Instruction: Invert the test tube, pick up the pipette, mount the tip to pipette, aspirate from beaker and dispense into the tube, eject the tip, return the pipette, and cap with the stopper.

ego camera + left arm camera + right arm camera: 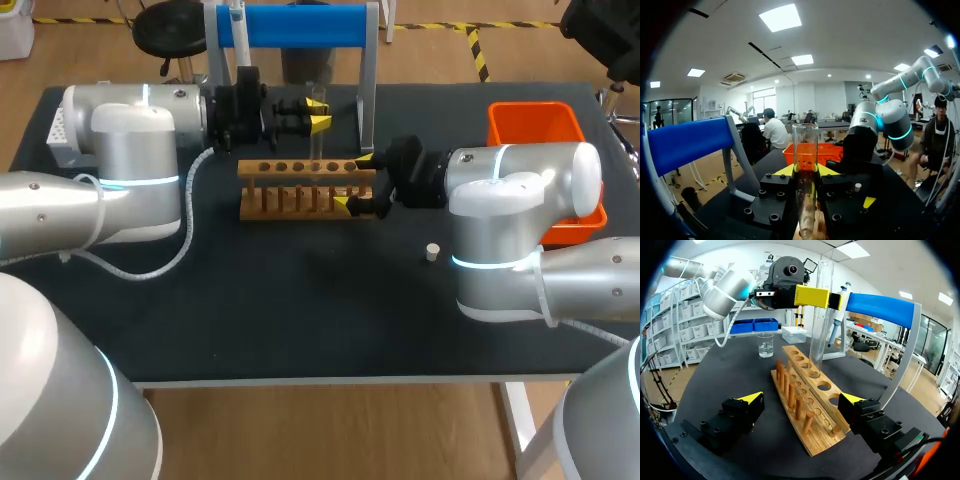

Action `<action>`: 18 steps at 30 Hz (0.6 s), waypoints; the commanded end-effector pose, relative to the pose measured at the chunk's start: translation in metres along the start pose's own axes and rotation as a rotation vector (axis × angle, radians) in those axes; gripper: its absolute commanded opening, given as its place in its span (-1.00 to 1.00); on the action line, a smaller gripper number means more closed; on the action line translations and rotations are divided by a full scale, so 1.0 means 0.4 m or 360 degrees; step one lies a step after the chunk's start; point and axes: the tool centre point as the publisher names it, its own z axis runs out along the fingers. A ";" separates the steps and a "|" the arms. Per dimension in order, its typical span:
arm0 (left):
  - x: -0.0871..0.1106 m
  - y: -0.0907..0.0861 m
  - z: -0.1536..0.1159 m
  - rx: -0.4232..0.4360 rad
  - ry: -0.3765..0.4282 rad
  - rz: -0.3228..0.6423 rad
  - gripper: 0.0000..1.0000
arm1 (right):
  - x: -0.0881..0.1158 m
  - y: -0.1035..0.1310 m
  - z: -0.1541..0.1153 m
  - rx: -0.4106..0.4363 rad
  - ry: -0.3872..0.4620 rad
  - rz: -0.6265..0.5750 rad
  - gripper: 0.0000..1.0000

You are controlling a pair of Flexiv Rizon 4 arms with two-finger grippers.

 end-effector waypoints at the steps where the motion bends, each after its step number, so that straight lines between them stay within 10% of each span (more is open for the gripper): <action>1: 0.005 0.006 0.000 0.0018 -0.0021 0.0006 -1.00 | 0.003 -0.001 0.003 -0.0002 -0.0009 0.0000 1.00; 18: -0.005 0.024 -0.005 0.0043 -0.0039 0.0027 -1.00 | 0.003 -0.001 0.003 -0.0002 -0.0009 0.0000 1.00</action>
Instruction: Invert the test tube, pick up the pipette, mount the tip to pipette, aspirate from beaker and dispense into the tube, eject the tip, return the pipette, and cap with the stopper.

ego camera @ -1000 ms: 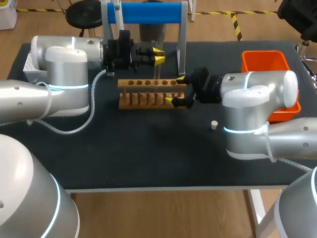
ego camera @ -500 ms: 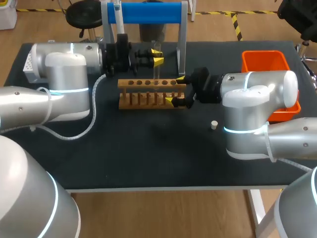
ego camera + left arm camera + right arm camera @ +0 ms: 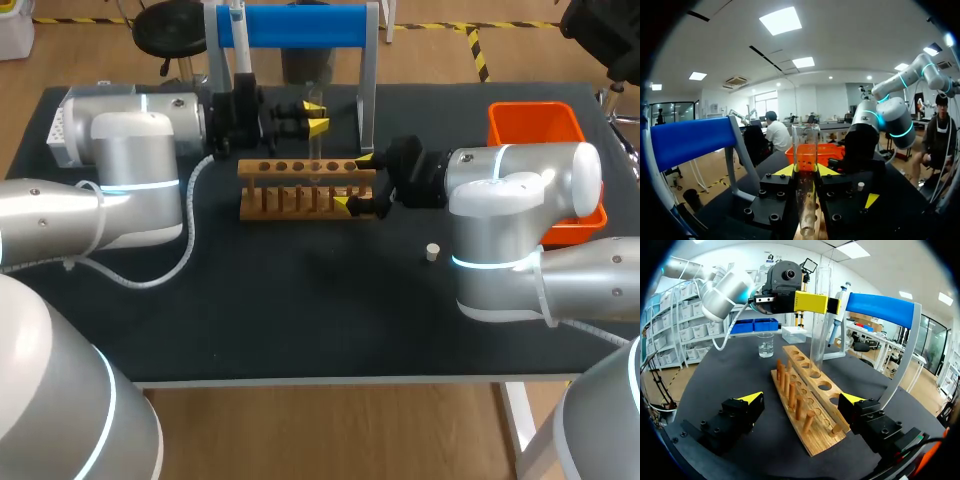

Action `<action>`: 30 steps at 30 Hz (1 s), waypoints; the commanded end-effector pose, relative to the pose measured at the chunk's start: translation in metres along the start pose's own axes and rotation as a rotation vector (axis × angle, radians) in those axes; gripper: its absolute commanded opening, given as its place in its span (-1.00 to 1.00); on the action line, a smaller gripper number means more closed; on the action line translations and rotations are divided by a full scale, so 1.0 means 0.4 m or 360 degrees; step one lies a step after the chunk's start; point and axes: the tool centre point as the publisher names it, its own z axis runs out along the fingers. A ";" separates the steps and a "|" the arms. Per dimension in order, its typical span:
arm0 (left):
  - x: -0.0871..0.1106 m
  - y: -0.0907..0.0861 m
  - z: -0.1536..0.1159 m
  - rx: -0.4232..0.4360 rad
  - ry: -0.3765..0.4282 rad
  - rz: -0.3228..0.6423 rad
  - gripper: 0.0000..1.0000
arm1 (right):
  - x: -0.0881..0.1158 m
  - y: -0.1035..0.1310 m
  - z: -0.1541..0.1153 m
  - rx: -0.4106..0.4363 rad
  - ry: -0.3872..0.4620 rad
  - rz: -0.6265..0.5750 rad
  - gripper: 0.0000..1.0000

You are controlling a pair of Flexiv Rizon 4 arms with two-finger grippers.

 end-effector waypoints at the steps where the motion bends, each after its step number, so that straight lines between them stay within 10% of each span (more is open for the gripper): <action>1: 0.000 0.007 0.000 0.0007 -0.0009 0.0002 -1.00 | 0.003 -0.001 0.003 -0.0002 -0.0009 0.0000 1.00; 30: 0.006 0.025 -0.005 -0.0030 -0.0067 -0.0018 -1.00 | 0.003 -0.001 0.003 -0.0002 -0.0009 0.0000 1.00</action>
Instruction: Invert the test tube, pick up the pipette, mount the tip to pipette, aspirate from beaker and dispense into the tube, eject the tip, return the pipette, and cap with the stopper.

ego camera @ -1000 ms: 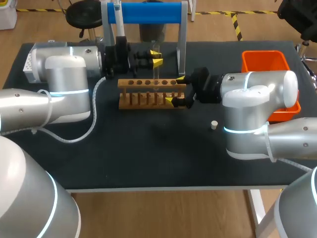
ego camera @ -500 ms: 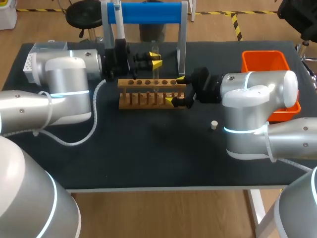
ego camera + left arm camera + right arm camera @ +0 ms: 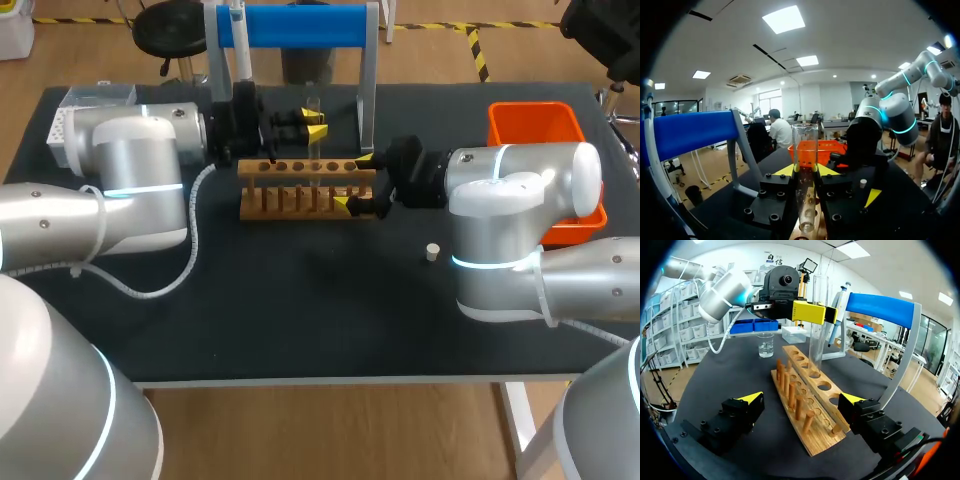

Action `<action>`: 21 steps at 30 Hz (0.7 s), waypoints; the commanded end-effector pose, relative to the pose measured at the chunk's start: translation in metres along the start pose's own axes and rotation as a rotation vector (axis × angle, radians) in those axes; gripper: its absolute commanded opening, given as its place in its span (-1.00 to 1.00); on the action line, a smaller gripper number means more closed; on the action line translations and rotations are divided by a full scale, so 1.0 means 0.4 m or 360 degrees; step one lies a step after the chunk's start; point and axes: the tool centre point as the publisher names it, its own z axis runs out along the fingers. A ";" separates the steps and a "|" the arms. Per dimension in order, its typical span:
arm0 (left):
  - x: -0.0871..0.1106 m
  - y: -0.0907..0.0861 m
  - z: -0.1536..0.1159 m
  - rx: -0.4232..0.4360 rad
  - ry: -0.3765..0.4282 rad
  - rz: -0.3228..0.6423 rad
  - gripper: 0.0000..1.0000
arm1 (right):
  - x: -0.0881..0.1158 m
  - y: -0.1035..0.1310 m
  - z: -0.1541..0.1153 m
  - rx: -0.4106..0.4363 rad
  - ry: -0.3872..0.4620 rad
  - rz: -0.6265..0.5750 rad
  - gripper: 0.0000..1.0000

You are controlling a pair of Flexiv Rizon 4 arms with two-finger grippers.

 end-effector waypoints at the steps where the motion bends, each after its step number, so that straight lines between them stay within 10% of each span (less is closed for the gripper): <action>1: 0.003 -0.004 -0.004 -0.0008 -0.0008 -0.0003 -1.00 | 0.003 -0.001 0.003 -0.0002 -0.0009 0.0000 1.00; 21: -0.003 0.020 0.000 0.0001 -0.0002 -0.0023 -1.00 | 0.003 -0.001 0.003 -0.0002 -0.0009 0.0000 1.00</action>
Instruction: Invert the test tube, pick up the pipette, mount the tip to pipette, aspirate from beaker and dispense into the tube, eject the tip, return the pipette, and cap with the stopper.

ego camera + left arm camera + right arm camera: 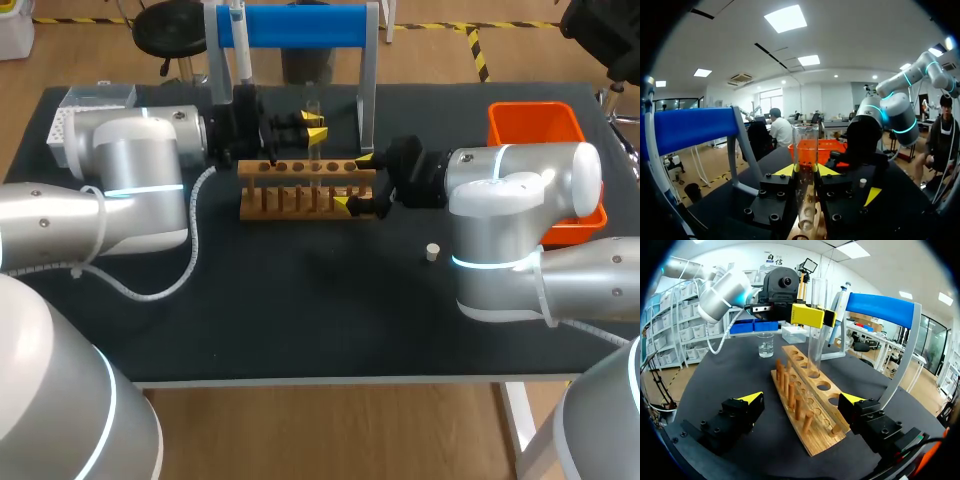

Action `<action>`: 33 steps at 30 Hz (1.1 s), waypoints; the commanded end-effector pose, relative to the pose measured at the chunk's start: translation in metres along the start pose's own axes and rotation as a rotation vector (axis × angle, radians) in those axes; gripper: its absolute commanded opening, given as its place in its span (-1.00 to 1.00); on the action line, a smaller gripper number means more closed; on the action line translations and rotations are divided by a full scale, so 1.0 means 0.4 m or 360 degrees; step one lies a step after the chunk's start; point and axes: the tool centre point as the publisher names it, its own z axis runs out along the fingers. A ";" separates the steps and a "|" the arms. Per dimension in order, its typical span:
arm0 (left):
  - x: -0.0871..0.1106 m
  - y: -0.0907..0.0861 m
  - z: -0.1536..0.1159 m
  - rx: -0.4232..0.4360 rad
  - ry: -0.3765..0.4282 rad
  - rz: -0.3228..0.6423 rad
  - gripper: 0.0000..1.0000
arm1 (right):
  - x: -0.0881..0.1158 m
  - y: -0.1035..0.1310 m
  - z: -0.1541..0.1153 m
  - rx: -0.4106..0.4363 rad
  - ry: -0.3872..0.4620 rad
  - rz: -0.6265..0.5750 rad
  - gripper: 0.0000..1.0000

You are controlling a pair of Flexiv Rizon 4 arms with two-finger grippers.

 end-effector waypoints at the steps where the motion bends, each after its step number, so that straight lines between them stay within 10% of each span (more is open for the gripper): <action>1: -0.005 0.008 0.000 0.0004 0.0005 -0.0001 -1.00 | 0.003 -0.001 0.003 -0.0002 -0.0009 0.0000 1.00; 33: -0.027 0.045 -0.003 0.0020 0.0021 -0.0016 -1.00 | 0.003 -0.001 0.003 -0.0002 -0.0009 0.0000 1.00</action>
